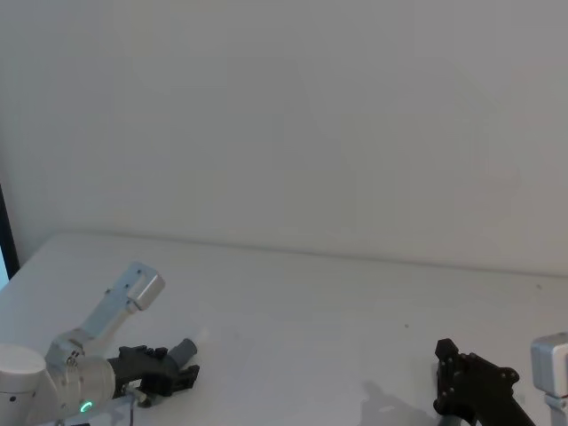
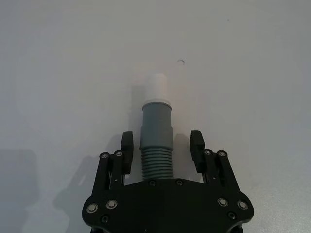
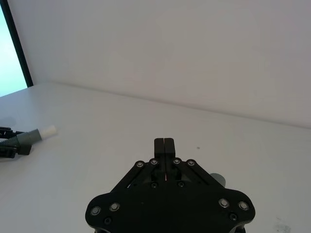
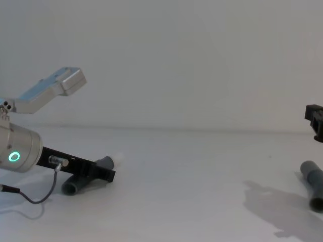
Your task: Use both hands to pick up one end of the pipe from the table, align the ends, and insert them.
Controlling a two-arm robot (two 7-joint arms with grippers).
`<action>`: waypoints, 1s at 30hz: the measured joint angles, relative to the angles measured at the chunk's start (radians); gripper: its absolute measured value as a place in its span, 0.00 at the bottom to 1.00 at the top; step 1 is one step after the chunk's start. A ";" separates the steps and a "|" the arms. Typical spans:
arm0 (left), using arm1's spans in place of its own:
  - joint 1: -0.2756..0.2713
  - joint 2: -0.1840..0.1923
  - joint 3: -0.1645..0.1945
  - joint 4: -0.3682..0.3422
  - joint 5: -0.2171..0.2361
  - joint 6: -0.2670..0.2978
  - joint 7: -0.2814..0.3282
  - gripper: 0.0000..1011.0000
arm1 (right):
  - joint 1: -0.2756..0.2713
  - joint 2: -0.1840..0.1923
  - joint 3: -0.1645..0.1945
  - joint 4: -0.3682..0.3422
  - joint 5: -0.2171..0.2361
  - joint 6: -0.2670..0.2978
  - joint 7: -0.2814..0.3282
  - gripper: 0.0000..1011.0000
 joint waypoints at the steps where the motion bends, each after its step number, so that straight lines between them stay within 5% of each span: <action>1: 0.000 0.000 0.000 0.000 0.000 0.000 0.000 0.66 | 0.000 0.000 0.000 0.000 0.000 0.000 0.000 0.00; 22: -0.001 -0.001 0.001 0.003 0.000 0.002 0.000 0.53 | 0.000 0.000 0.000 0.000 0.000 0.000 0.000 0.00; 30: -0.001 -0.001 0.000 0.004 0.000 0.002 0.000 0.48 | 0.000 0.000 0.000 0.000 0.000 0.000 0.000 0.24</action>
